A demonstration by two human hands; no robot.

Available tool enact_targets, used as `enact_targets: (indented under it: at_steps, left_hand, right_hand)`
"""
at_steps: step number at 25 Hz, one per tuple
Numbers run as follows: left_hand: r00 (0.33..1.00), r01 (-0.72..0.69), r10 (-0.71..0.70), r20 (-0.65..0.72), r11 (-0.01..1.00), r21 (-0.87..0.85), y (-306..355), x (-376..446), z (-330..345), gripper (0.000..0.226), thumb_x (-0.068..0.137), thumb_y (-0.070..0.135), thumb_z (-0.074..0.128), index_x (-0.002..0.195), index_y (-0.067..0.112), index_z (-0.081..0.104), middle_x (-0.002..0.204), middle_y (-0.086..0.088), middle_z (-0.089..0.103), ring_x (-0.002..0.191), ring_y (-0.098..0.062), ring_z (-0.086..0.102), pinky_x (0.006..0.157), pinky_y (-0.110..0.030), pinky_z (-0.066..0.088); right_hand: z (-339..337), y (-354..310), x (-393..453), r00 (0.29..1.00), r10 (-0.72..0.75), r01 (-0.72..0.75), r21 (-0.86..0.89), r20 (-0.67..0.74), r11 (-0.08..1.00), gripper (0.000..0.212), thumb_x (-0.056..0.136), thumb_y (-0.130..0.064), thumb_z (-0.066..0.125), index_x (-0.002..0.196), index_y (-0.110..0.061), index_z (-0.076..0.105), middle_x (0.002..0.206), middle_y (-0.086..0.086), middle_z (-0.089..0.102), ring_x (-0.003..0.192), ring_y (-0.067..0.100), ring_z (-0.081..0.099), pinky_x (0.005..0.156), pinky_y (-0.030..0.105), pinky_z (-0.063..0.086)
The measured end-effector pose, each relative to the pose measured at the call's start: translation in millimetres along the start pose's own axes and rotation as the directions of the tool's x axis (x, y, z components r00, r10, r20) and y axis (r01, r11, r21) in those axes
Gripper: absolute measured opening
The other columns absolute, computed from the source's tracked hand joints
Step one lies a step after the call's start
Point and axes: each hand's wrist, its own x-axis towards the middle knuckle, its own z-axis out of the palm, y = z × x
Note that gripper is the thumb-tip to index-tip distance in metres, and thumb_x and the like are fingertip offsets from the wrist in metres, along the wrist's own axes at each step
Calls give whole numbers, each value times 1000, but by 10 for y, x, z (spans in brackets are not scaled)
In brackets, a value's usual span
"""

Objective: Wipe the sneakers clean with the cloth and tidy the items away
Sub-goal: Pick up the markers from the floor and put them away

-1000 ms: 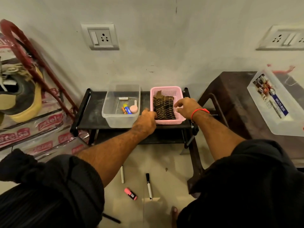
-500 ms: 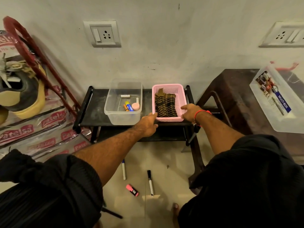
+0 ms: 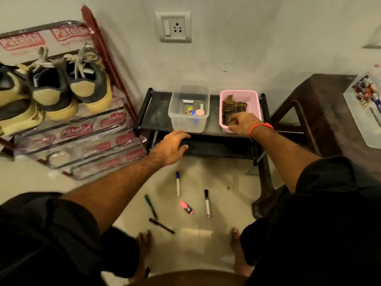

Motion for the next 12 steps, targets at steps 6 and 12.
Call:
enact_targets:
  at_steps: [6, 12]
  left_hand:
    - [957, 281, -284, -57, 958, -59, -644, -668, 241, 35, 96, 20, 66, 130, 11, 64, 137, -11, 58, 122, -28, 58, 109, -31, 39]
    - [819, 532, -519, 245, 847, 14, -1295, -1095, 1157, 38, 98, 23, 62, 134, 12, 59, 136, -16, 50, 123, -32, 55, 109, -33, 40]
  right_hand:
    - [1076, -387, -378, 942, -163, 218, -164, 293, 962, 31, 90, -31, 62, 120, -24, 67, 120, 7, 67, 108, 27, 63, 98, 38, 50]
    - [2025, 197, -409, 919, 105, -67, -110, 380, 992, 25, 90, -15, 62, 114, -17, 71, 118, 9, 68, 106, 26, 63, 88, 23, 45]
